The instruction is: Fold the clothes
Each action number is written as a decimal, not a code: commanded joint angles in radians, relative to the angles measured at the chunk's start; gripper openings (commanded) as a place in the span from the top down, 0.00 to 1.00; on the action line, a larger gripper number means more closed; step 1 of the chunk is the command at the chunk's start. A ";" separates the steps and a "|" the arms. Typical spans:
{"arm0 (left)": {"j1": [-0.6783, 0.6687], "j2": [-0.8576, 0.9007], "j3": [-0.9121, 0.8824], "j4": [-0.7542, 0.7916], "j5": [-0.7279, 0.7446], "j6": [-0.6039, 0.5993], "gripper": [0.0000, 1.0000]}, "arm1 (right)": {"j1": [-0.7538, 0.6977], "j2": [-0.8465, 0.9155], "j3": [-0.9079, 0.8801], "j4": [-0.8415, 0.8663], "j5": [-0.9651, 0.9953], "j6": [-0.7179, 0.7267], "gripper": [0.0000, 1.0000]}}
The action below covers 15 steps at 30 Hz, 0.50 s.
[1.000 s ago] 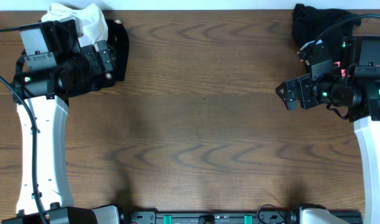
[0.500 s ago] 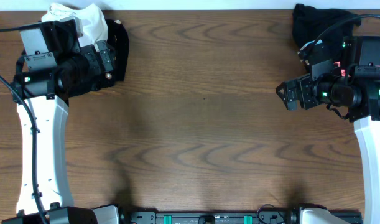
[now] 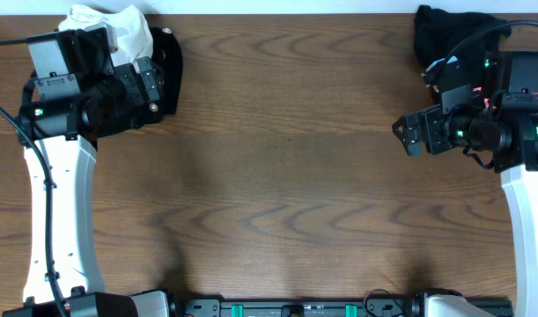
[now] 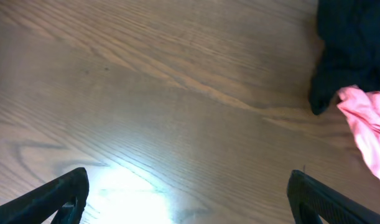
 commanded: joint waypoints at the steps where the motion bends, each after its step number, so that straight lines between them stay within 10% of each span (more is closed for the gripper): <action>1: -0.001 0.008 0.011 -0.001 -0.009 0.010 0.02 | 0.008 0.001 0.015 -0.009 0.040 -0.011 0.01; 15: -0.001 0.008 0.011 -0.001 -0.009 0.010 0.02 | 0.013 -0.141 0.012 -0.012 0.043 -0.011 0.01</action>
